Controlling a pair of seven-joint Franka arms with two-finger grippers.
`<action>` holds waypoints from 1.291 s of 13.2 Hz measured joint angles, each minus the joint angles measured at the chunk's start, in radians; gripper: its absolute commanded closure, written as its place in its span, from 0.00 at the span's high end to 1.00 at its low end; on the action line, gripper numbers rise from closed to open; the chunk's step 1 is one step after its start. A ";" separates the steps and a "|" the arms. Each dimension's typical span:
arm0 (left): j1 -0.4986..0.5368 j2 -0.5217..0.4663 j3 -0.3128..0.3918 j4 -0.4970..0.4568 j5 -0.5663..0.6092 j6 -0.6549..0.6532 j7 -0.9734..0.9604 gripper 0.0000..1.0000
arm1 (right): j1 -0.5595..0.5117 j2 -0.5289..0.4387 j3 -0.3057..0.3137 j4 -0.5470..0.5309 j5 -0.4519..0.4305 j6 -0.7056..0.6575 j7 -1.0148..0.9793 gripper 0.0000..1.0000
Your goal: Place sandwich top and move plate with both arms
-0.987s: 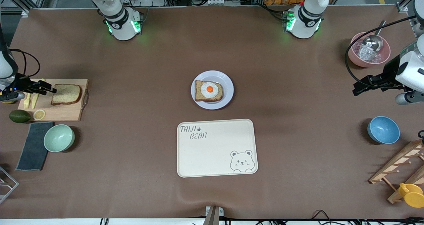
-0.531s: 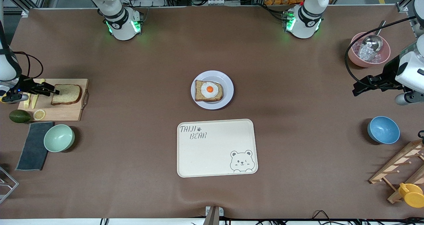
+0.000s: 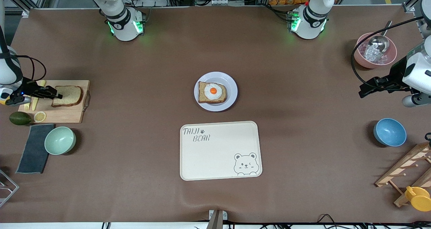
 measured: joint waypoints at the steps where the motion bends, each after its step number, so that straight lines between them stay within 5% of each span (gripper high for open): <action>1: 0.000 0.000 0.000 0.000 0.000 0.000 0.000 1.00 | -0.001 -0.001 0.000 0.002 0.002 -0.007 0.000 0.00; 17: 0.002 0.007 0.000 -0.006 0.000 0.000 0.000 1.00 | -0.003 0.001 0.014 0.120 0.008 -0.210 0.005 0.00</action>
